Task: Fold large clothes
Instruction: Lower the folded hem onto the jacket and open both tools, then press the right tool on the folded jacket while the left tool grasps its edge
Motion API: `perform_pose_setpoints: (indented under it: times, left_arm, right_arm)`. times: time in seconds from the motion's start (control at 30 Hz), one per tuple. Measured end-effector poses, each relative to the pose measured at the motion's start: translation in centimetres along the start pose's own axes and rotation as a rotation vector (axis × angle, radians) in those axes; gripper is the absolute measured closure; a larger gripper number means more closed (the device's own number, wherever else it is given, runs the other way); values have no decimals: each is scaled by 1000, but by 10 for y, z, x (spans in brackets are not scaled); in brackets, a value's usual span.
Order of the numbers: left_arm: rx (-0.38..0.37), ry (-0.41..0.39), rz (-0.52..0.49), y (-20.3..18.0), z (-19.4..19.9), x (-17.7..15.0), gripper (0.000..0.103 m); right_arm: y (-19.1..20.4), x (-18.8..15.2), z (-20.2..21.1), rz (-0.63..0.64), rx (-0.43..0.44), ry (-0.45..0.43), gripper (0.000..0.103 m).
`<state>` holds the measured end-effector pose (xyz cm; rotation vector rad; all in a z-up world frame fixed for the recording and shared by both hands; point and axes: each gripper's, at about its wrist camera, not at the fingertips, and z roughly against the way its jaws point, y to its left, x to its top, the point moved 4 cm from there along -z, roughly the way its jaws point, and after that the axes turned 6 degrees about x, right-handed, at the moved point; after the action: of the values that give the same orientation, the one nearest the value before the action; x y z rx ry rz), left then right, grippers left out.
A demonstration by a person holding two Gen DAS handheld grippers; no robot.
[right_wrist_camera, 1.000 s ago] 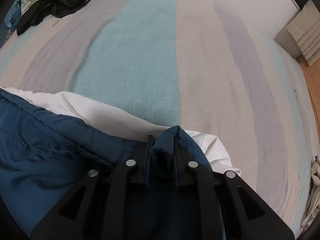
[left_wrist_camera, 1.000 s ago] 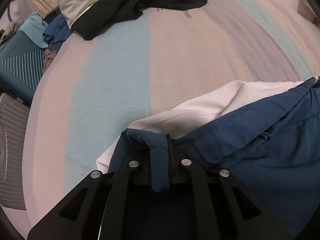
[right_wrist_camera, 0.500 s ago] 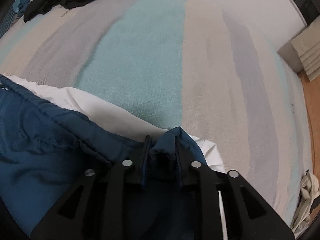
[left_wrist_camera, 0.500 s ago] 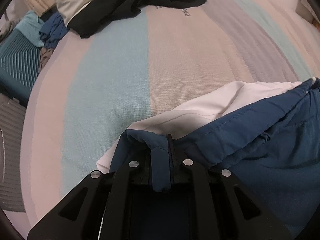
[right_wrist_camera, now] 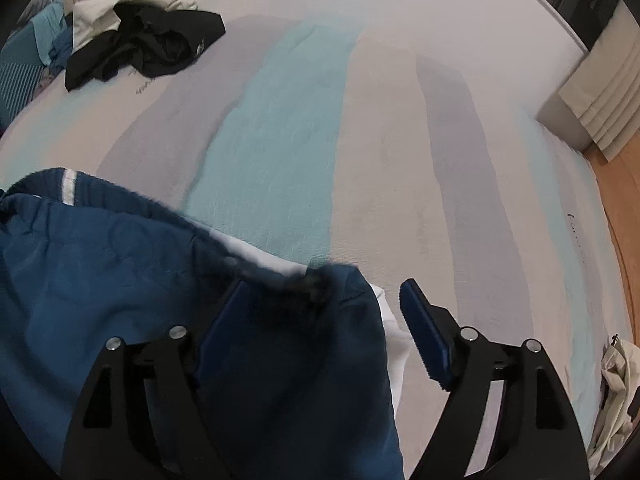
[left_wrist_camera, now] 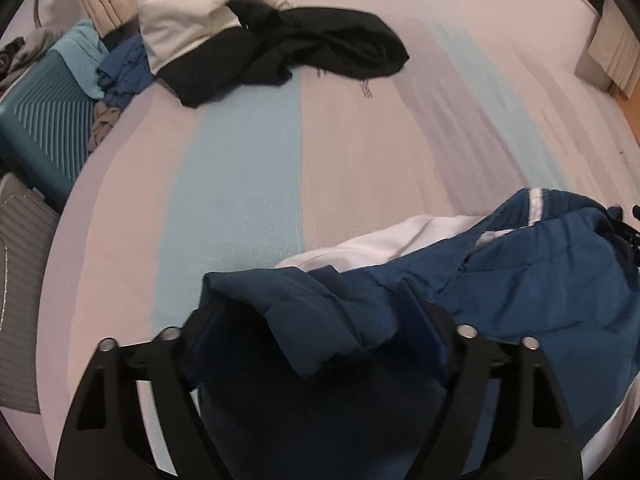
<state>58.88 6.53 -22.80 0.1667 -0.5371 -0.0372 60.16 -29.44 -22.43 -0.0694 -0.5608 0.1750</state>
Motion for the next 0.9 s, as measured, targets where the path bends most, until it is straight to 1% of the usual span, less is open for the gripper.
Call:
perform_pose_setpoints:
  times: [0.03,0.07,0.1,0.13,0.2,0.3,0.47,0.67,0.9]
  left_arm:
    - [12,-36,1,0,2,1,18]
    - [0,-28,19,1,6,0,15]
    - [-8,-26,39,2,10,-1,8]
    - [-2,-36,58,4,15,-2,6]
    - [-19,-41,78,8,23,-6,6]
    - [-31,-19,113,19,26,-16,6]
    - [-5,10,119,39,22,-34,6]
    - [-14,40,96,53,19,-54,6]
    - [-47,69,73,57,16,-71,6]
  right_arm:
    - [1,-2,3,0,2,-2,28]
    - [2,-2,7,-1,5,-5,25]
    - [1,-2,11,0,5,-10,20]
    - [3,-2,15,3,6,-22,19]
    - [9,-4,29,7,18,-48,15]
    - [19,-8,46,-5,49,-64,11]
    - [47,-21,73,-37,131,-73,10]
    - [87,-32,79,-43,196,-57,10]
    - [108,-42,73,-77,227,-28,10]
